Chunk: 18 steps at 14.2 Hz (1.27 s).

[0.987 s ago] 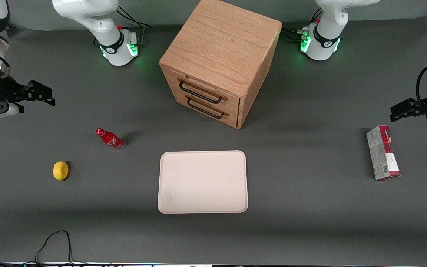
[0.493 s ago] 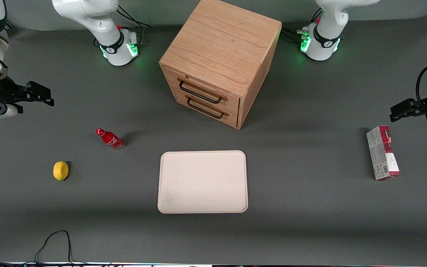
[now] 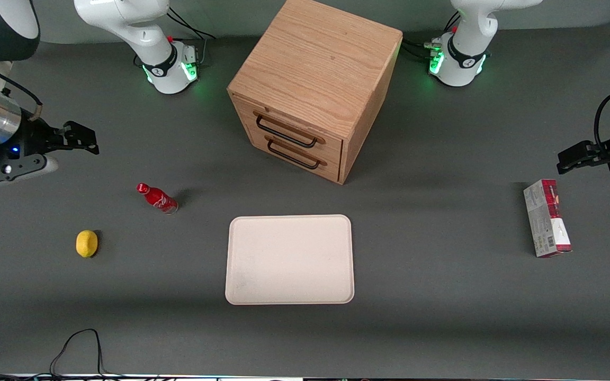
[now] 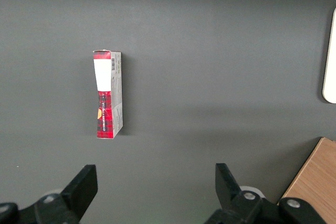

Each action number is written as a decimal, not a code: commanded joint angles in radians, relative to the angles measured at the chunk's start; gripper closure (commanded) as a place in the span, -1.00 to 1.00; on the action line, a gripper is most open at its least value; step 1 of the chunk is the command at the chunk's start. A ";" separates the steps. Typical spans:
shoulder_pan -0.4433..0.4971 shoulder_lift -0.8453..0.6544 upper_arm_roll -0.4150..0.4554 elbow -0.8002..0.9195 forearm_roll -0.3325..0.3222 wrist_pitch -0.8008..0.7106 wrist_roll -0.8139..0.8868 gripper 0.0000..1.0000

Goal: Open upper drawer
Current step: 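Move the right gripper toward the upper drawer's black handle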

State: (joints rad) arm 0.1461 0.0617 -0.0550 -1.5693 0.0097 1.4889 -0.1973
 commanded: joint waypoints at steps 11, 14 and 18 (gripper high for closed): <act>0.222 0.128 0.000 0.040 0.269 0.063 -0.188 -1.00; 0.282 0.141 0.004 0.042 0.286 0.112 -0.186 -1.00; 0.343 0.191 0.004 0.040 0.334 0.212 -0.192 -1.00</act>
State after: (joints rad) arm 0.4685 0.2154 -0.0423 -1.5551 0.2887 1.6656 -0.3684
